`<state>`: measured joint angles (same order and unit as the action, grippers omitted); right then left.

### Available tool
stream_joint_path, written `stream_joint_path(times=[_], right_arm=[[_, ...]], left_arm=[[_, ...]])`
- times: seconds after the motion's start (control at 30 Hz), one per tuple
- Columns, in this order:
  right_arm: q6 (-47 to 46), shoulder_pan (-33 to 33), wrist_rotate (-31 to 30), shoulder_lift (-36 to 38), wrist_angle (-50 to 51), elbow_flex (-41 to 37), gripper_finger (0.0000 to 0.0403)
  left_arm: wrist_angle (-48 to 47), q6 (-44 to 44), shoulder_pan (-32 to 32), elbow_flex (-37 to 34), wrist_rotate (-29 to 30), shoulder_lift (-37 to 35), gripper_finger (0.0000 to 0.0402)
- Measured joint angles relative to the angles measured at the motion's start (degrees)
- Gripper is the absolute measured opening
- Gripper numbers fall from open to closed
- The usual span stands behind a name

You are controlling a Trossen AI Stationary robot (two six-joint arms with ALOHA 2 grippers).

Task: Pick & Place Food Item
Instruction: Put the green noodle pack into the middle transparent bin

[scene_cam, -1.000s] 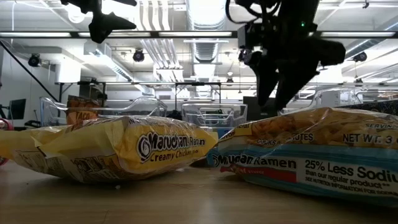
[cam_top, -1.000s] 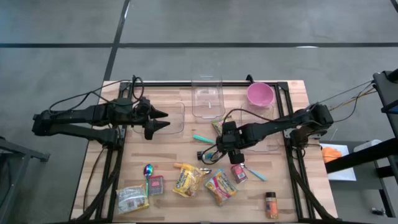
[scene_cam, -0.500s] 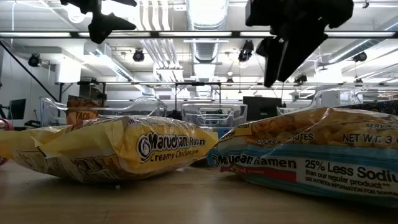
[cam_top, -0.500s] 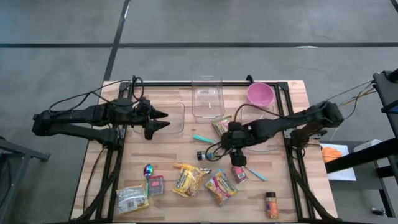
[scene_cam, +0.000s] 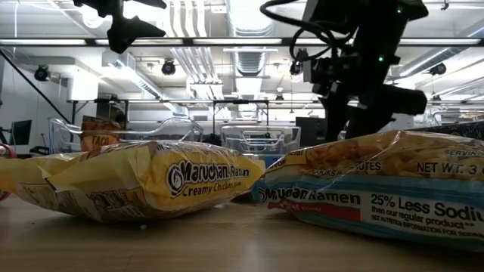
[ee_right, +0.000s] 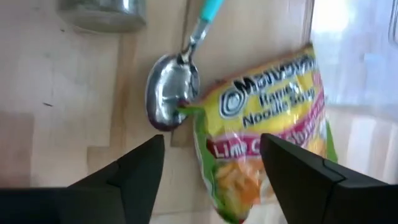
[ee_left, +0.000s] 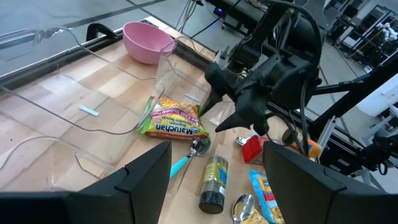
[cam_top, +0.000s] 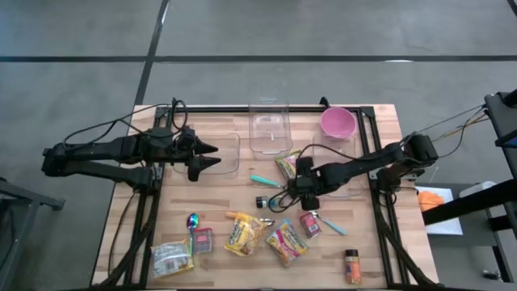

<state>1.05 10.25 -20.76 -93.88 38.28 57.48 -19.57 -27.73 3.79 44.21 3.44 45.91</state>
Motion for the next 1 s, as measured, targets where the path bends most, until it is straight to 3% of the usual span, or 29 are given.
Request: stream_joint_path(times=[0.27,0.47,1.0], right_arm=[[3.8,0.0,0.3,0.0,-3.6,-2.5,0.0168],[4.1,0.0,4.1,0.0,-5.1,-4.4,0.0121],[6.7,-2.2,2.4,0.0,-9.5,-5.0,0.0111]], left_arm=[[0.0,-0.4,0.0,0.0,0.0,0.0,0.0258],[0.0,-0.4,0.0,0.0,0.0,0.0,0.0258],[0.0,-0.4,0.0,0.0,0.0,0.0,0.0258]])
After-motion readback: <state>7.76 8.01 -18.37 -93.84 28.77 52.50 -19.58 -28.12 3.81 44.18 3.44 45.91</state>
